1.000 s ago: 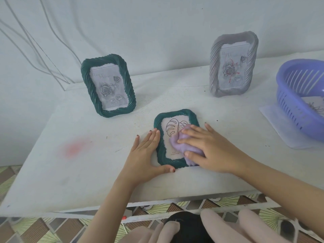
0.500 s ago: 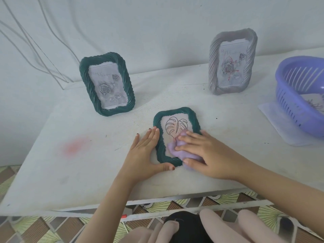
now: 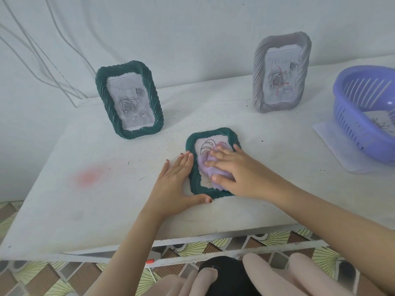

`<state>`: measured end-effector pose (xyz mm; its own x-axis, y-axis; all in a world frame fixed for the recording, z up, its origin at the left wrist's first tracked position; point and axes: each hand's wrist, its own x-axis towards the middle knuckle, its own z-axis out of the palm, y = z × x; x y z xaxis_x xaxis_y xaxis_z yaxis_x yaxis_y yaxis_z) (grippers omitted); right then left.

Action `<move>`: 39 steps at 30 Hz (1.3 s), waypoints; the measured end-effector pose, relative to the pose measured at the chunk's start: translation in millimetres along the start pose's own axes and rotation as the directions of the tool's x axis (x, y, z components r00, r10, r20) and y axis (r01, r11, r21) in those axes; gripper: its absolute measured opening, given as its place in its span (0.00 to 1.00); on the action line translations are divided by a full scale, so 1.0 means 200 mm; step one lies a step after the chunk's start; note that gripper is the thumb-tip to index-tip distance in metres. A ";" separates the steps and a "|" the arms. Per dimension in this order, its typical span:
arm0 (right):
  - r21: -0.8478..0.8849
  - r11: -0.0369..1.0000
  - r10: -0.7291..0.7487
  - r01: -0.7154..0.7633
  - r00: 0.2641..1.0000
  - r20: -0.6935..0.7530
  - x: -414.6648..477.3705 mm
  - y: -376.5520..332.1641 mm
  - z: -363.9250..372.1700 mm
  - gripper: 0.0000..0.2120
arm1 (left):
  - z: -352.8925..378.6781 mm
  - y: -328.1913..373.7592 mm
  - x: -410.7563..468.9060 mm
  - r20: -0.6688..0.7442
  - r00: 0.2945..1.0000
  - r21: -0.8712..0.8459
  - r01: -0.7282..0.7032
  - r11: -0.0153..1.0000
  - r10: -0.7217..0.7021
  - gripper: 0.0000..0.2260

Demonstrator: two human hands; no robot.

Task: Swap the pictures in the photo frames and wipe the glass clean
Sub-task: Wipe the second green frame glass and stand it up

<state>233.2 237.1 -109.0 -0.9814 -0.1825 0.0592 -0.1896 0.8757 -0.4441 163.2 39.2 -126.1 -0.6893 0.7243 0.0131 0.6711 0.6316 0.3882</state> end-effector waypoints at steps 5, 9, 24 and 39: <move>-0.033 0.999 -0.020 0.022 0.999 0.043 -0.23 0.00 -0.03 0.29 | 0.01 -0.01 0.00 0.000 1.000 -0.014 -0.002 1.000 0.002 0.55; -0.094 0.995 0.024 -0.019 0.999 0.042 -0.19 0.05 -0.09 0.31 | 0.00 0.00 0.00 0.019 1.000 -0.018 -0.003 1.000 0.004 0.54; 0.315 0.873 0.466 -0.373 0.827 -0.314 -0.06 0.06 0.00 0.17 | -0.01 0.06 -0.01 -0.032 0.999 -0.141 0.016 0.990 -0.020 0.47; 0.988 0.121 0.499 0.097 0.854 -0.145 -0.05 -0.12 -0.13 0.14 | -0.11 0.28 0.08 0.059 0.994 -0.989 0.071 0.127 -0.095 0.12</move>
<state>245.8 229.8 -75.5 -0.9373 0.3460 -0.0416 -0.0890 -0.3530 -0.9314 183.9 79.0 -84.9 -0.7328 0.6759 -0.0788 -0.2339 -0.1415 0.9619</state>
